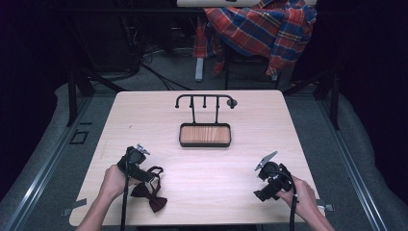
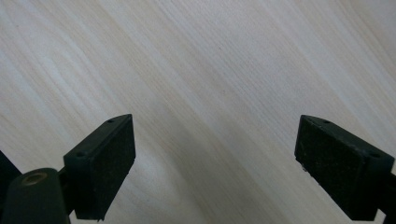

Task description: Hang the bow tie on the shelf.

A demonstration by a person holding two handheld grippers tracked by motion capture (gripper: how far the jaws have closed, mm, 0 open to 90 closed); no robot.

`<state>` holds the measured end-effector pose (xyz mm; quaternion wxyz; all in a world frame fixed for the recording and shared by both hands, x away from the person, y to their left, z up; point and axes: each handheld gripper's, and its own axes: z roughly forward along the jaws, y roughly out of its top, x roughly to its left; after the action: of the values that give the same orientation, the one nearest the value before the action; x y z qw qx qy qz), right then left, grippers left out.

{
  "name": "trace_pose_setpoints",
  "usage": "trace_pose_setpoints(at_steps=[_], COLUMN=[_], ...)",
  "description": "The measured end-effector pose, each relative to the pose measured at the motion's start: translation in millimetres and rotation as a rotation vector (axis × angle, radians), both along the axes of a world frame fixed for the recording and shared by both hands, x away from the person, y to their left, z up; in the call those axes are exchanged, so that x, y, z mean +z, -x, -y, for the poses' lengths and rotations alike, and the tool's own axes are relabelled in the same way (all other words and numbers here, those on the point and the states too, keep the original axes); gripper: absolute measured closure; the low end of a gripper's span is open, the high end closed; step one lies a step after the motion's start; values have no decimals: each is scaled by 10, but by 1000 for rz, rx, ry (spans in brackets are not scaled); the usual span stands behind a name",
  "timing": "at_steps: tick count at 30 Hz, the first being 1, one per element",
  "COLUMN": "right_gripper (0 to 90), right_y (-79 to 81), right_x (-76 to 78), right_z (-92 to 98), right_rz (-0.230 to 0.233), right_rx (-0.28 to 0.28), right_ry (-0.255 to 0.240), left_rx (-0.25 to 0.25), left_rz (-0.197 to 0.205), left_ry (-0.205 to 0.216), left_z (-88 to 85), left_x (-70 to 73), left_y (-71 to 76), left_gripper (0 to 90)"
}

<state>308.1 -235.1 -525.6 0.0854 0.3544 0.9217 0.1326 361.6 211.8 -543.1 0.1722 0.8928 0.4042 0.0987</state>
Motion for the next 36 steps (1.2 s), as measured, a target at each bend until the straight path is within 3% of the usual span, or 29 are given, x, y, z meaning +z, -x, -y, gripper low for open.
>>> trace_pose_setpoints(at_steps=[7,11,15,20,24,26,28,32,36], right_gripper=[121,121,122,123,125,126,127,129,130], right_y=[28,5,6,23,-6,8,26,21,2], right_x=[44,17,-11,56,22,9,35,45,5], right_z=[22,7,7,20,23,27,34,21,7], right_rz=[16,3,-12,25,3,-6,5,17,-4], right_rx=[-7,-3,-6,-5,-2,-11,-4,-3,0], right_ry=[-11,-12,-19,-13,5,-14,3,-15,9], left_rx=[-49,-63,-97,-137,-159,-173,-189,-212,-241], left_rz=[-1,1,-5,-4,0,-9,-6,-5,-1], left_ry=[-5,-4,-28,-38,-58,-53,-59,-53,-88], left_z=[108,119,159,193,220,224,228,242,278], left_x=[-22,-22,-37,-43,-53,-61,-60,-51,-61], left_y=[55,47,65,117,108,117,139,168,176], left_gripper=[298,384,462,595,676,706,736,823,884])
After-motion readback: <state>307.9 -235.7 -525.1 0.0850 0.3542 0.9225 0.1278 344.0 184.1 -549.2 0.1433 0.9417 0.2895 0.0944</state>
